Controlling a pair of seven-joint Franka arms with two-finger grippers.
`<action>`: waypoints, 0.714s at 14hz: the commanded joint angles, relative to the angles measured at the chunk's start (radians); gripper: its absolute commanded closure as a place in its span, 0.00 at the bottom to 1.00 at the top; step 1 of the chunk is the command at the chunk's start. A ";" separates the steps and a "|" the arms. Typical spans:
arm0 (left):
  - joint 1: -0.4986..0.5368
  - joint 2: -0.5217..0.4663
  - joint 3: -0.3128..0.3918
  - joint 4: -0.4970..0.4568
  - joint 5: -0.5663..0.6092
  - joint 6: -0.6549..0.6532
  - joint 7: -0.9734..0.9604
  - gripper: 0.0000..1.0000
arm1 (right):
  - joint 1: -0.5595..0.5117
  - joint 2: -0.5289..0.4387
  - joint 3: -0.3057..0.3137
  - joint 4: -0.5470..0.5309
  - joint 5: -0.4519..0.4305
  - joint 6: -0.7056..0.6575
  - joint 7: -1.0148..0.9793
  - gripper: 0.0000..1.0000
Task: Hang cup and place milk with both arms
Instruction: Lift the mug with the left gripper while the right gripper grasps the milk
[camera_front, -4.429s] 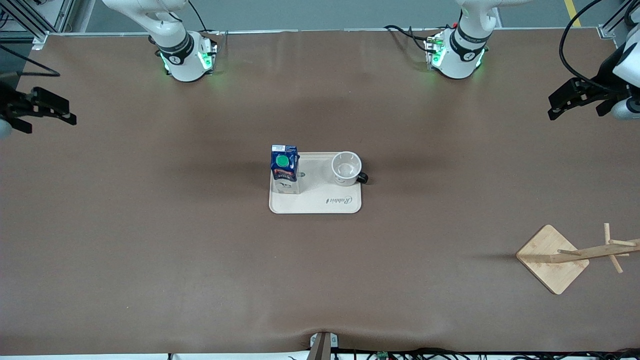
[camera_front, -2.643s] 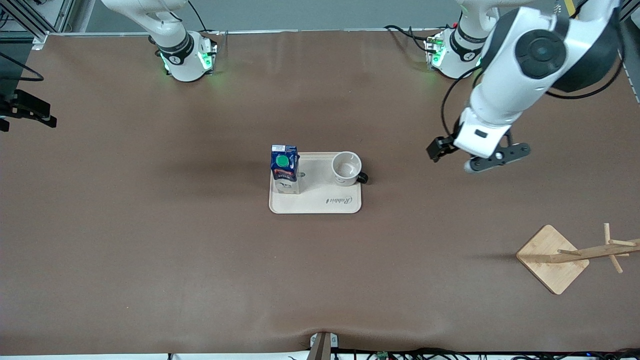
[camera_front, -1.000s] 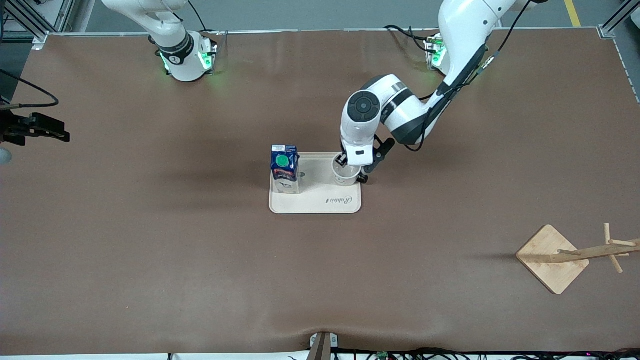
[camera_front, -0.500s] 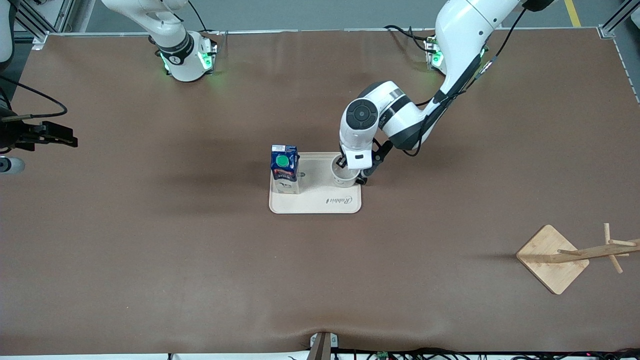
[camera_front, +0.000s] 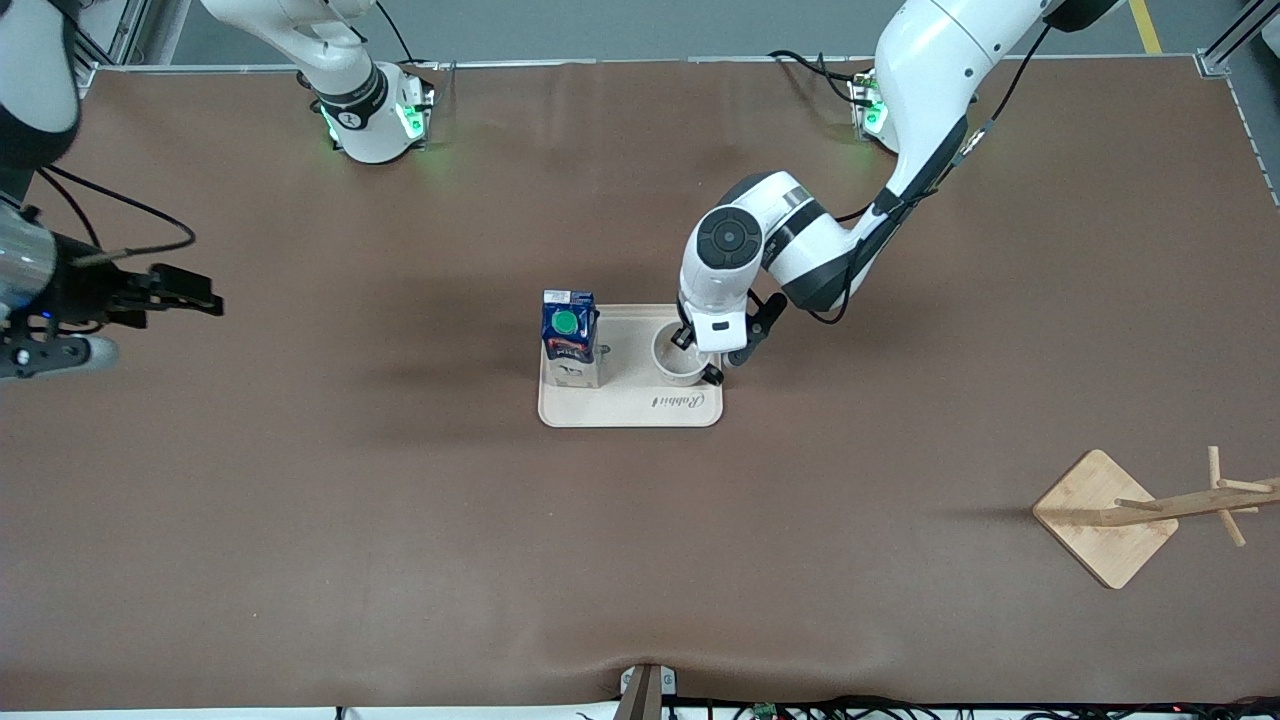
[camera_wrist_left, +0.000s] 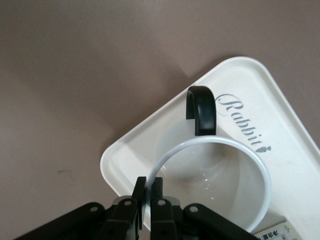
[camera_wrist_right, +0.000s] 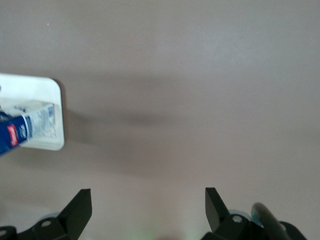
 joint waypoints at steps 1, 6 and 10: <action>0.003 -0.026 0.000 0.013 0.039 -0.014 -0.021 1.00 | 0.117 0.016 -0.005 0.009 0.016 -0.003 0.244 0.00; 0.023 -0.105 0.001 0.087 0.042 -0.093 0.004 1.00 | 0.212 0.028 -0.005 -0.025 0.022 0.002 0.300 0.00; 0.060 -0.121 0.001 0.223 0.044 -0.274 0.137 1.00 | 0.290 0.026 -0.005 -0.104 0.058 0.081 0.448 0.00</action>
